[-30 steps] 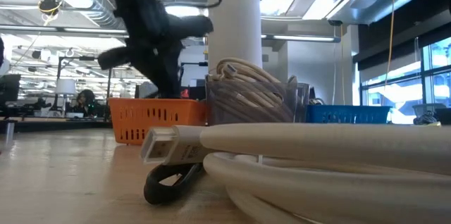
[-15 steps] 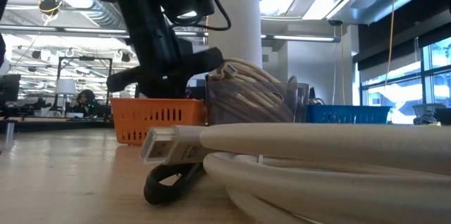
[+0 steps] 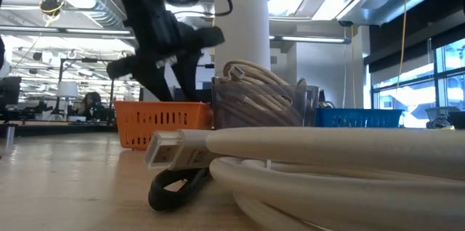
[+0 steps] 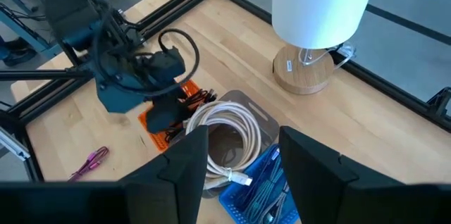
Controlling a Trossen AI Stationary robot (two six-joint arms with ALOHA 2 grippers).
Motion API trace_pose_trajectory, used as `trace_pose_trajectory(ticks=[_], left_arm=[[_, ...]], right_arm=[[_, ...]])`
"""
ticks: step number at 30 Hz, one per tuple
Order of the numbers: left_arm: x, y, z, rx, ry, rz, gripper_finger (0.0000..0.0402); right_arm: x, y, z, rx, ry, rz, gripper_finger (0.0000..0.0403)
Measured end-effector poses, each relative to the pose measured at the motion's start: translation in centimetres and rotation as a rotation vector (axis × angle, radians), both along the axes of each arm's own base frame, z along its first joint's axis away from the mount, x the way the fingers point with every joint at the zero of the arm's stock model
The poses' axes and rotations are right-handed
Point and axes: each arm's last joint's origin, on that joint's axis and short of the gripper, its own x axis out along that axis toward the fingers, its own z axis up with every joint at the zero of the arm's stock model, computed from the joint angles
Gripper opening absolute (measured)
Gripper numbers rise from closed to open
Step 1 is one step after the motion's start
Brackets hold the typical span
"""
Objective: Pick & Place USB Port
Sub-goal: Put the pink charger cable into the blue bin
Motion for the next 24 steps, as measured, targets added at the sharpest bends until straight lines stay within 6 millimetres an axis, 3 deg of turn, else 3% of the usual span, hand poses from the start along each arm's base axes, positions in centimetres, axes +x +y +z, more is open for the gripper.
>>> trace_pose_trajectory(ticks=[5, 13, 18, 24], left_arm=[[-1.0, 0.0, 2.8, -0.019, -0.085, -0.020, 0.0208], [-4.1, -1.3, 9.5, -0.041, -0.359, -0.126, 0.0205], [-6.5, -4.7, 12.1, -0.105, -0.481, -0.264, 0.0205], [-9.1, -10.4, 12.0, -0.283, -0.549, -0.200, 0.0205]], right_arm=[[0.0, 0.0, 0.0, -0.001, 0.000, 0.000, 0.0177], [0.0, 0.0, 0.0, -0.020, 0.010, 0.016, 0.0177], [0.0, 0.1, 0.0, -0.012, 0.033, 0.049, 0.0177], [-0.1, 0.3, -0.1, 0.003, 0.040, 0.067, 0.0177]])
